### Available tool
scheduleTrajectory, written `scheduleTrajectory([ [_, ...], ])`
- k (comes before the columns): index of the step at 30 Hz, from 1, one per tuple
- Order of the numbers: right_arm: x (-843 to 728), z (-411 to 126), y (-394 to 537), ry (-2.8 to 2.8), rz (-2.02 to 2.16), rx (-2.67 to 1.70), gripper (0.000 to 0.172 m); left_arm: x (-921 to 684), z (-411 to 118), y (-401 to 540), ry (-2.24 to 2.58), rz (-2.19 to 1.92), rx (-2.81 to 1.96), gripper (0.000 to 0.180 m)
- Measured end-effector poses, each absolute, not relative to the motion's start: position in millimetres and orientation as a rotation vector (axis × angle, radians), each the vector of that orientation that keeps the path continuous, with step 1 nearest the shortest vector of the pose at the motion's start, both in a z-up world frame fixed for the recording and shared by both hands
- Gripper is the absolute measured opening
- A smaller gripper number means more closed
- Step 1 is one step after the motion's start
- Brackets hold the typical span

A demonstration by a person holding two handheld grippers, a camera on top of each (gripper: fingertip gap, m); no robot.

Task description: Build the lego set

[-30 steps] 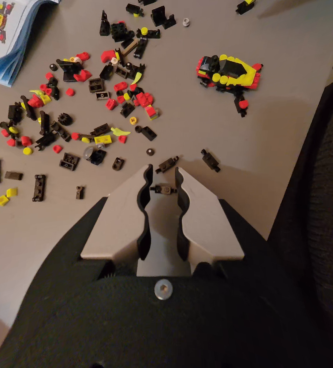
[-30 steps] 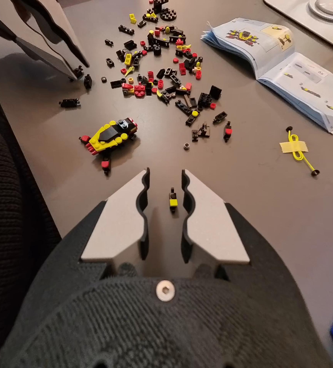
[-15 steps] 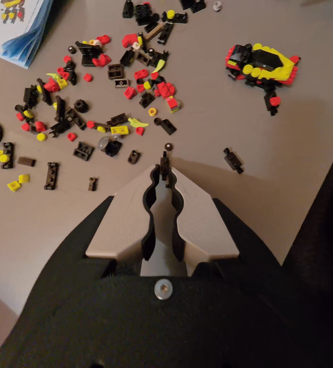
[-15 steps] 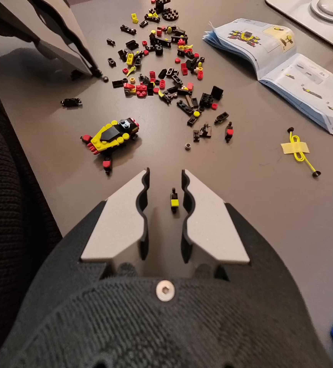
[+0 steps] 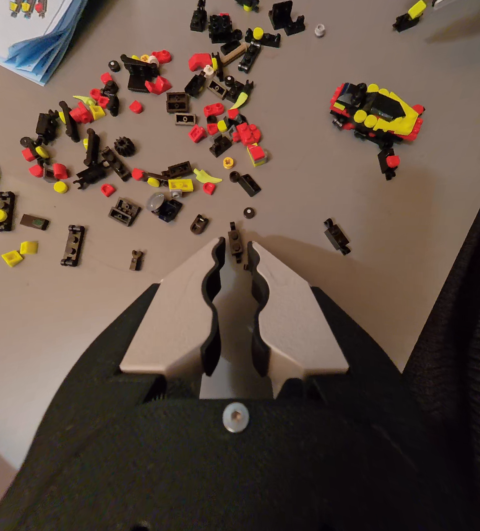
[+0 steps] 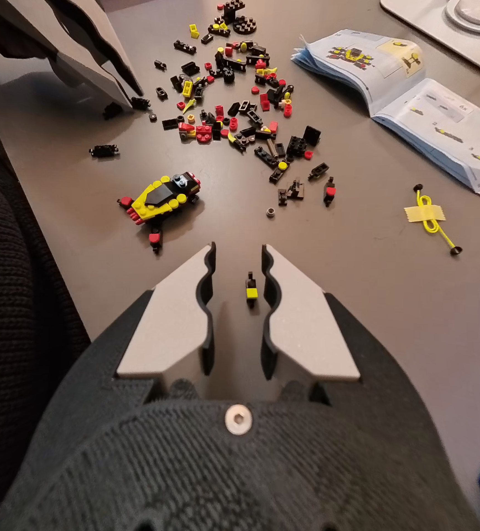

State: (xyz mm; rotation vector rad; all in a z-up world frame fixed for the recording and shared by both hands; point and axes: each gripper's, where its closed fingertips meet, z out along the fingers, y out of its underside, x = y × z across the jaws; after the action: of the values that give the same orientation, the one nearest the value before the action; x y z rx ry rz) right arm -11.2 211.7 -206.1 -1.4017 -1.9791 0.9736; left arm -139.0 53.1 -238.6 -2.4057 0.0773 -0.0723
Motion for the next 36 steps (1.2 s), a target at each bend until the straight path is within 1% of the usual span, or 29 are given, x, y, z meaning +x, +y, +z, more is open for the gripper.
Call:
scheduleTrajectory([
  [6,-12,-207,212,-1.979,0.971,-1.404,0.030,-150,-228,55,-0.017,-0.107,-2.341,0.016],
  [12,-13,-208,214,-1.976,0.979,-1.417,0.030,-236,-214,46,-0.342,0.196,-2.229,0.015],
  [16,-13,-207,211,-1.981,0.996,-1.411,0.030,-272,-223,43,-0.484,0.188,-2.228,0.021],
  [20,-12,-206,210,-1.981,0.996,-1.400,0.030,-290,-228,50,-0.413,0.230,-2.247,0.022],
  [22,-12,-205,211,-1.976,0.996,-1.400,0.030,-286,-232,56,-0.305,0.185,-2.282,0.016],
  [26,-12,-205,212,-1.972,0.993,-1.403,0.030,-300,-240,52,-0.133,0.289,-2.360,0.017],
  [31,-13,-207,212,-1.976,0.982,-1.406,0.030,-291,-241,55,-0.106,0.074,-2.338,0.017],
  [36,-15,-209,212,-1.977,0.976,-1.411,0.030,-307,-239,57,-0.155,0.149,-2.323,0.021],
])
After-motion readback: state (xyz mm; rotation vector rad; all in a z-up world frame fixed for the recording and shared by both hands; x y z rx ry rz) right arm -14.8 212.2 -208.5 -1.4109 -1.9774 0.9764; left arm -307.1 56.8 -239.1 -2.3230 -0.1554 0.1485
